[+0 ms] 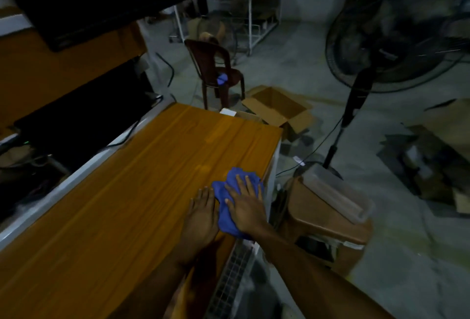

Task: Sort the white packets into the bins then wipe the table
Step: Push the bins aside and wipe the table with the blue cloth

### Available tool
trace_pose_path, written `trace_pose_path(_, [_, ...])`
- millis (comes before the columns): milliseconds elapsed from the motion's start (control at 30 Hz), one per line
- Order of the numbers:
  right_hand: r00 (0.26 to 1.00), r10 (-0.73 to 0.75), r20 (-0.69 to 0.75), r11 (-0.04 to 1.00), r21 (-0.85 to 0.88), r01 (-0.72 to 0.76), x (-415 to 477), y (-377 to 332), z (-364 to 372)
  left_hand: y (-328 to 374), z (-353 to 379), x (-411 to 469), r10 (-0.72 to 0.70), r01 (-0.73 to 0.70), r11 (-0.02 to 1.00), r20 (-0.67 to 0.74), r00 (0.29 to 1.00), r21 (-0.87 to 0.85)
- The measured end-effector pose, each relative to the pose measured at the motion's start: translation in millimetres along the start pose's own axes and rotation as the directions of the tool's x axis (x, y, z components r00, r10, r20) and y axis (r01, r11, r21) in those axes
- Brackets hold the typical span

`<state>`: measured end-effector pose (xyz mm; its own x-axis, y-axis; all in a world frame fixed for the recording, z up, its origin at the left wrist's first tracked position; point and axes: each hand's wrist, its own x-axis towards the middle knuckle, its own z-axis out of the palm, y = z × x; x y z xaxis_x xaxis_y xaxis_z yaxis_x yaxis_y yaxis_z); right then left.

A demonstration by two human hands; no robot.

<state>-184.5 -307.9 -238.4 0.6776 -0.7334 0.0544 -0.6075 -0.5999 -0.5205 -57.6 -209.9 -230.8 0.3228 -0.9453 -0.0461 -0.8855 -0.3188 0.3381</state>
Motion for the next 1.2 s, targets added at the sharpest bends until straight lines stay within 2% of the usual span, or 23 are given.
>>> trace_pose_path(133, [0.999, 0.018, -0.047, 0.995, 0.102, -0.013, 52, 54, -32, 35, 13, 87, 0.078, -0.076, 0.995, 0.035, 0.996, -0.064])
trace_pose_path(200, [0.997, -0.013, 0.083, 0.949, 0.315, -0.014, 80, 80, -53, 54, 21, 135, 0.130, -0.125, 0.986, 0.042, 0.991, -0.106])
trace_pose_path(233, [0.998, -0.065, 0.022, 0.891, 0.452, 0.048, 91, 94, -64, 66, 25, 158, 0.150, -0.143, 0.983, 0.052, 0.987, -0.117])
trace_pose_path(267, [0.988, -0.057, -0.147, 0.833, 0.538, 0.128, 98, 112, -75, 81, 26, 179, 0.157, -0.149, 0.983, 0.064, 0.985, -0.110])
trace_pose_path(300, [0.970, 0.119, -0.211, 0.762, 0.646, 0.047, 106, 137, -85, 96, 28, 200, 0.166, -0.160, 0.983, 0.062, 0.984, -0.091])
trace_pose_path(333, [0.942, 0.251, -0.221, 0.801, 0.594, -0.074, 108, 160, -88, 109, 29, 218, 0.174, -0.170, 0.983, 0.052, 0.983, -0.068])
trace_pose_path(367, [0.886, 0.406, -0.226, 0.846, 0.459, -0.271, 106, 193, -95, 120, 30, 235, 0.190, -0.188, 0.981, 0.037, 0.981, -0.043])
trace_pose_path(433, [0.815, 0.549, -0.182, 0.824, 0.279, -0.493, 98, 249, -98, 136, 35, 268, 0.234, -0.235, 0.971, 0.037, 0.972, 0.033])
trace_pose_path(467, [0.827, 0.532, -0.182, 0.846, 0.149, -0.511, 92, 278, -96, 141, 38, 282, 0.250, -0.253, 0.964, 0.045, 0.967, 0.077])
trace_pose_path(600, [0.858, 0.506, -0.084, 0.862, 0.036, -0.505, 90, 370, -81, 148, 45, 316, 0.288, -0.289, 0.940, 0.035, 0.957, 0.182])
trace_pose_path(733, [0.892, 0.452, -0.008, 0.889, -0.077, -0.451, 99, 418, -62, 143, 47, 318, 0.321, -0.320, 0.933, 0.019, 0.947, 0.164])
trace_pose_path(800, [0.899, 0.436, 0.031, 0.897, -0.091, -0.432, 100, 429, -52, 141, 49, 320, 0.334, -0.332, 0.929, 0.013, 0.942, 0.163])
trace_pose_path(1033, [0.854, 0.485, 0.188, 0.874, -0.141, -0.466, 95, 429, -36, 141, 50, 319, 0.331, -0.327, 0.935, -0.008, 0.944, 0.139])
trace_pose_path(1100, [0.848, 0.510, 0.143, 0.859, -0.134, -0.494, 95, 417, -44, 144, 50, 316, 0.319, -0.314, 0.939, -0.016, 0.947, 0.143])
trace_pose_path(1200, [0.852, 0.520, 0.070, 0.852, -0.121, -0.510, 95, 389, -61, 144, 46, 314, 0.229, -0.226, 0.966, -0.011, 0.973, 0.122])
